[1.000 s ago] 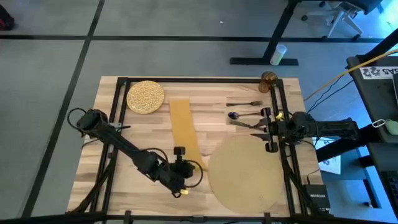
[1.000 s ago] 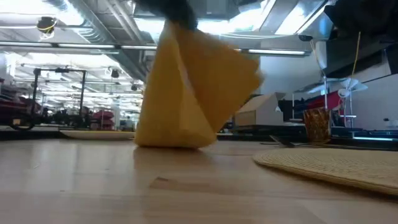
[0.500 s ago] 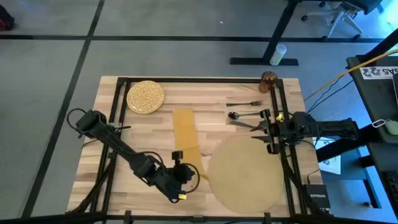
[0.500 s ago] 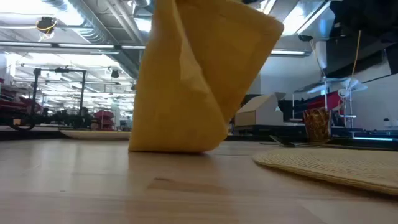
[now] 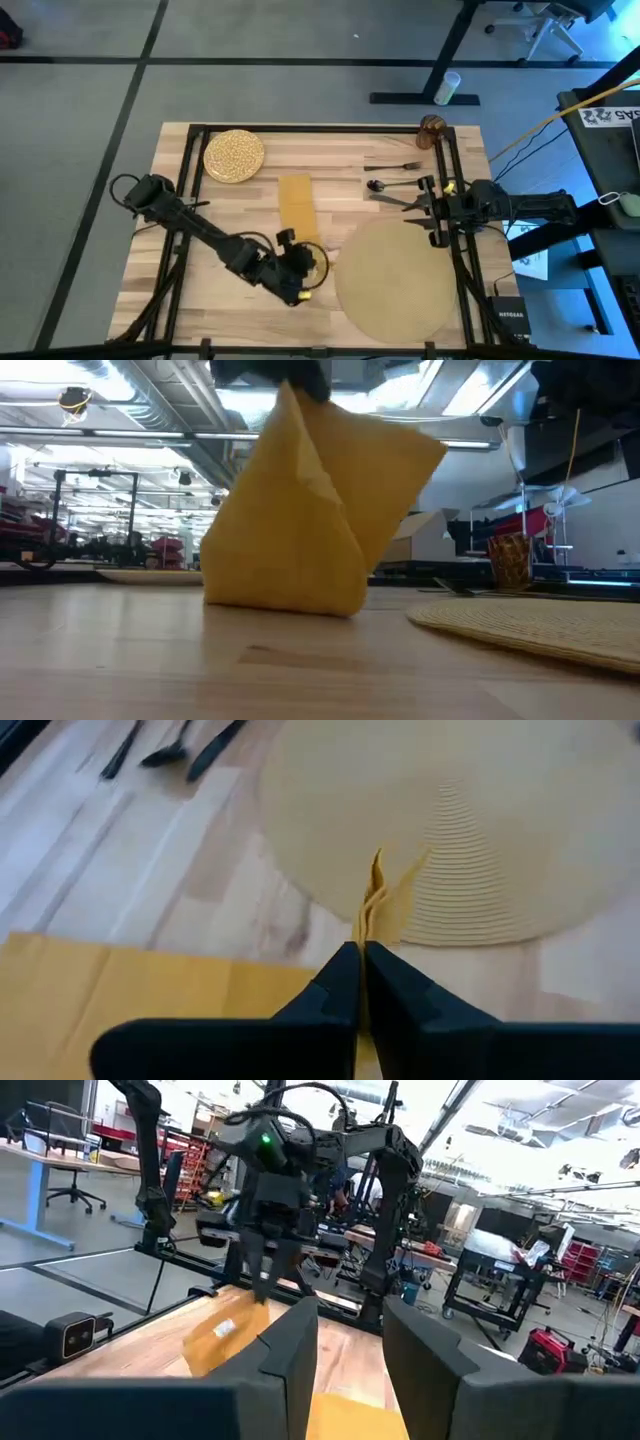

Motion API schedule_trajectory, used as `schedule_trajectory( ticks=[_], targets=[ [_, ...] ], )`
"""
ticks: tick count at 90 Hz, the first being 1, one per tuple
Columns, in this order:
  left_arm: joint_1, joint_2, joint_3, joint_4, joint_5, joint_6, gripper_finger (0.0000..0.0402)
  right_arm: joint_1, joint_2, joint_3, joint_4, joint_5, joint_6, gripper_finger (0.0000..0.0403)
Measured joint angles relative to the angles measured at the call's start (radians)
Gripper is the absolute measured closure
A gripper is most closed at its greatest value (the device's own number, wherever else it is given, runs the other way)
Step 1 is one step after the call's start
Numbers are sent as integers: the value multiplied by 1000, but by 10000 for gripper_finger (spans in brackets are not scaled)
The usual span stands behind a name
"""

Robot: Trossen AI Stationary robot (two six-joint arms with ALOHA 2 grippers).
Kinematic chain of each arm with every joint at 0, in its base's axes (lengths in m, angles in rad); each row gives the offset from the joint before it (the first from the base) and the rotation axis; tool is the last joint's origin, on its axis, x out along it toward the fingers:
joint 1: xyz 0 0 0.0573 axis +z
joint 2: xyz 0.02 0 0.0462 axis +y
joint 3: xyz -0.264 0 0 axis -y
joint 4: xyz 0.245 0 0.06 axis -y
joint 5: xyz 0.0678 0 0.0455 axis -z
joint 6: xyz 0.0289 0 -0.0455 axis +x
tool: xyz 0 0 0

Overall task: Set table place
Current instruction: Fold the yellow table napkin

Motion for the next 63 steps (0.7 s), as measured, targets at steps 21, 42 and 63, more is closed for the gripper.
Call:
schedule_trajectory(
  ticks=[21, 42, 63],
  targets=[
    [70, 0, 0, -69, -5, -14, 401, 0, 0, 0, 0, -10, 1, 304],
    [121, 0, 0, -148, -52, -20, 401, 0, 0, 0, 0, -12, 1, 304],
    [177, -9, 0, -198, -115, -19, 401, 0, 0, 0, -1, -13, 0, 304]
  ],
)
